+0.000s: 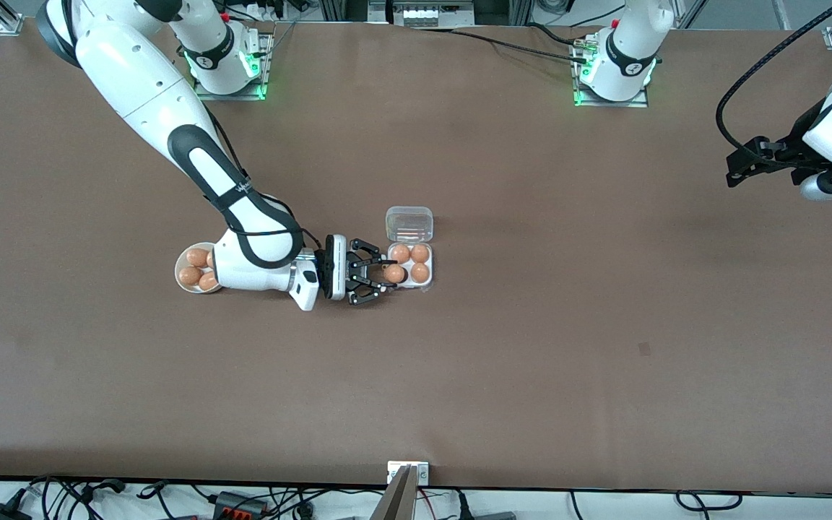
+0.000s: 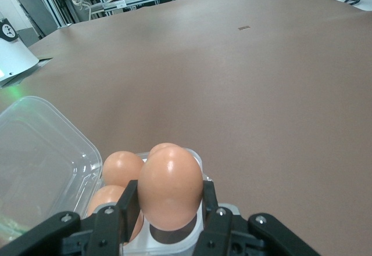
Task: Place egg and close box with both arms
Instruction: 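Lower the egg into the empty box slot and open the right gripper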
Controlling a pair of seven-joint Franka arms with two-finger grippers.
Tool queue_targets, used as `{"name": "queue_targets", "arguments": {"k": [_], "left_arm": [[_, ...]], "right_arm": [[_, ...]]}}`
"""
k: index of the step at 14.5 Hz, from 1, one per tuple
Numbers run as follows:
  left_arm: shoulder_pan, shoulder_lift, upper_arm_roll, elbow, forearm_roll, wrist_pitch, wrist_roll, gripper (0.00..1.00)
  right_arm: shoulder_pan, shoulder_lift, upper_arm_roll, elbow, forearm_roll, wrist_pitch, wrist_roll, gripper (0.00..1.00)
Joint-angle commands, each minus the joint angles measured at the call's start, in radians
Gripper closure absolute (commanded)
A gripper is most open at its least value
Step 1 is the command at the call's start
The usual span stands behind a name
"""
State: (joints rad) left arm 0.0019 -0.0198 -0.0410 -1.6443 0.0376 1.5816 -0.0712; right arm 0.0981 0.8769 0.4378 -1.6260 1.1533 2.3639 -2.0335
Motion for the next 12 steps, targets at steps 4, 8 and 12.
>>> {"name": "queue_targets", "arguments": {"k": [4,8,12], "left_arm": [[0.006,0.006,-0.004,0.024,-0.007,-0.02,0.01,0.0],[0.006,0.006,-0.004,0.024,-0.007,-0.021,0.01,0.0],[0.006,0.006,-0.004,0.024,-0.007,-0.021,0.01,0.0]], "right_arm": [[0.005,0.034,0.015,0.018,0.04,0.041,-0.086,1.0],[0.02,0.065,0.013,0.066,0.04,0.041,-0.086,1.0],[0.025,0.067,0.012,0.069,0.042,0.044,-0.086,1.0]]}}
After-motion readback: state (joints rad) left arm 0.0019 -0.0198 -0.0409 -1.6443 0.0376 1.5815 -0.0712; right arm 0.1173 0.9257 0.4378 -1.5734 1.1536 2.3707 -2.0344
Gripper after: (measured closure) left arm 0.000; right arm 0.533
